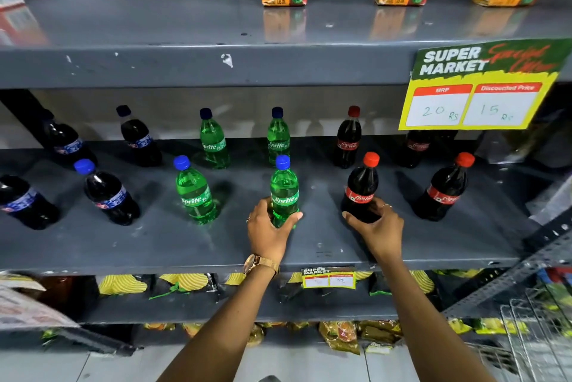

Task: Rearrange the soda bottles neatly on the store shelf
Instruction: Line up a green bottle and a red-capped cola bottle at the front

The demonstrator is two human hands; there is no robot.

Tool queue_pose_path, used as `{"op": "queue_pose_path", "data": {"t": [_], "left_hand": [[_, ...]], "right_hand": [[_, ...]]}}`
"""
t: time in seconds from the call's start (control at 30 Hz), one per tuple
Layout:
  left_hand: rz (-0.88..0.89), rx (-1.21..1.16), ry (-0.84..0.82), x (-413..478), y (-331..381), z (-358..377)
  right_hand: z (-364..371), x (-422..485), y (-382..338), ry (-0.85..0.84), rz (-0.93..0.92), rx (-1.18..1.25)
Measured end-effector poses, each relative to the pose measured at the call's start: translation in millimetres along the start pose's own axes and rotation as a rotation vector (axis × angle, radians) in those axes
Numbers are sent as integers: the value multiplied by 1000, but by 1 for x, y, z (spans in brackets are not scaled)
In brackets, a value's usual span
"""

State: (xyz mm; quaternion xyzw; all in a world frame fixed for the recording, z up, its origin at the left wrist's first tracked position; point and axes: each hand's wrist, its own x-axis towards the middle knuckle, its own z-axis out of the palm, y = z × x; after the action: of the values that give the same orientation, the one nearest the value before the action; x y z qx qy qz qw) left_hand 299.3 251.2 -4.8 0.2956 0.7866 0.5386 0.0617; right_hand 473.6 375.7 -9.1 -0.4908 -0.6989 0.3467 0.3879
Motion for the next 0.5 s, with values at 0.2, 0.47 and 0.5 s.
{"op": "queue_pose_path", "data": {"t": [0.2,0.47,0.5], "left_hand": [[8,18,-2,-1,2,0],[3,38,1,0,1,1],[2,46,-1,0,2,1]], "right_hand": [[-2,-2,-4,30,45,-9],[-2,-1,-4,41,53,-26],[-2,-1,-4,39,56,-29]]}}
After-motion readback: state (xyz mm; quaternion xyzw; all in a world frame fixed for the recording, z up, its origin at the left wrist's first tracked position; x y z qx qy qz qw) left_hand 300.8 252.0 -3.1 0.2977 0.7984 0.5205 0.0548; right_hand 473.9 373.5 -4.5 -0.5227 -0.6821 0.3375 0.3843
